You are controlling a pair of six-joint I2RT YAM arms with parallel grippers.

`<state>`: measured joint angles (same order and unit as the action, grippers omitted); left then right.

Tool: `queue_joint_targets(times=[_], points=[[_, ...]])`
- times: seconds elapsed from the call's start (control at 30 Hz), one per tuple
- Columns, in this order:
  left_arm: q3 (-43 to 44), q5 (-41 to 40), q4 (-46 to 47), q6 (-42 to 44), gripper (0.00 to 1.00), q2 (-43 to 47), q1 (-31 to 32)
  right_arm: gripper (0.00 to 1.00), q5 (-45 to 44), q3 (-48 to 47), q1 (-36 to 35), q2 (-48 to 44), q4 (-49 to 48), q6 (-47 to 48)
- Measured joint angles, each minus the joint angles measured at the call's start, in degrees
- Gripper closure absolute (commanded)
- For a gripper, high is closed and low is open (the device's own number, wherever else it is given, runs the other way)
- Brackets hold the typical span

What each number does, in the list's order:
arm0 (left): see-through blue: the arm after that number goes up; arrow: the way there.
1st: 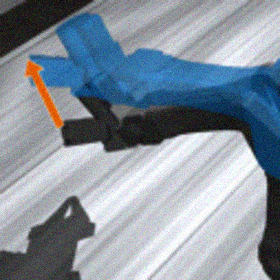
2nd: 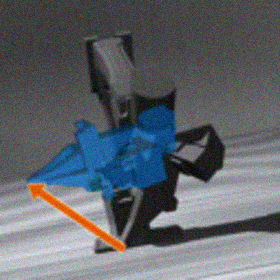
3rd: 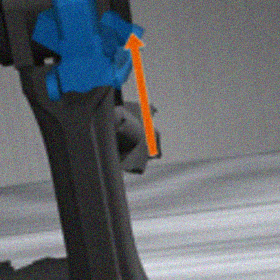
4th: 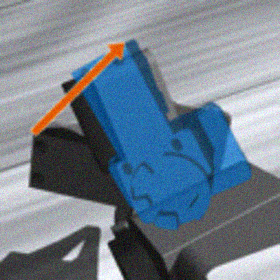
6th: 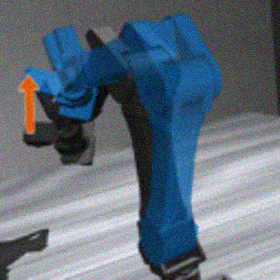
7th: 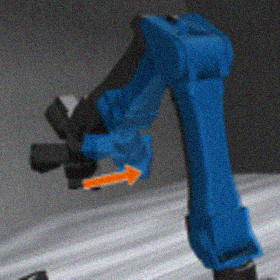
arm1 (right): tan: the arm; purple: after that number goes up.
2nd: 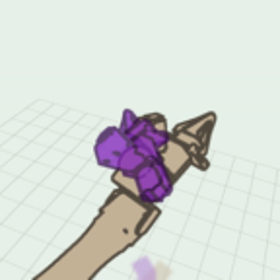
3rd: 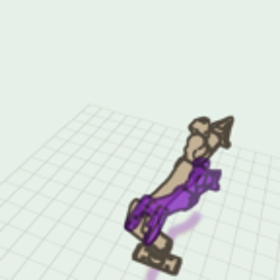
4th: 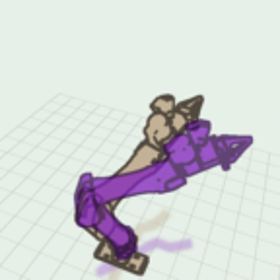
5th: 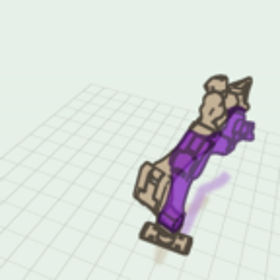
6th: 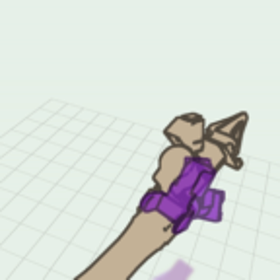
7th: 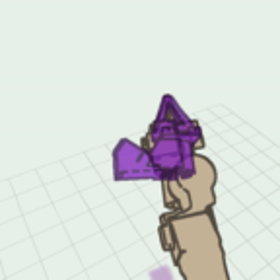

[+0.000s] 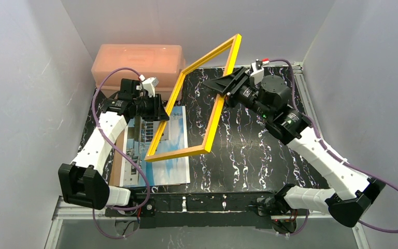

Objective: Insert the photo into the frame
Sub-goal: Turn over the photo frame at the center of the board.

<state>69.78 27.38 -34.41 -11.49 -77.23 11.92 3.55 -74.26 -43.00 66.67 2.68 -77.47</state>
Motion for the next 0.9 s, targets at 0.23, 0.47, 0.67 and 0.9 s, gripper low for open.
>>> queue_joint_targets(times=[0.23,0.47,0.67,0.9], points=[[0.0,-4.5,0.1,1.7,1.0,1.6,-0.2,0.52,-1.0,-6.7,2.1,0.7,20.0,8.3],[-2.8,-8.2,3.0,3.8,1.0,4.9,-0.2,0.66,3.2,-5.9,7.1,1.6,33.4,15.5],[-5.0,-7.4,4.2,4.5,0.99,5.3,-0.2,0.96,7.9,-2.4,11.2,1.7,38.1,19.8],[-5.6,-3.7,3.8,6.2,0.69,5.2,-0.1,0.99,13.2,0.0,16.6,1.6,38.4,24.2]])
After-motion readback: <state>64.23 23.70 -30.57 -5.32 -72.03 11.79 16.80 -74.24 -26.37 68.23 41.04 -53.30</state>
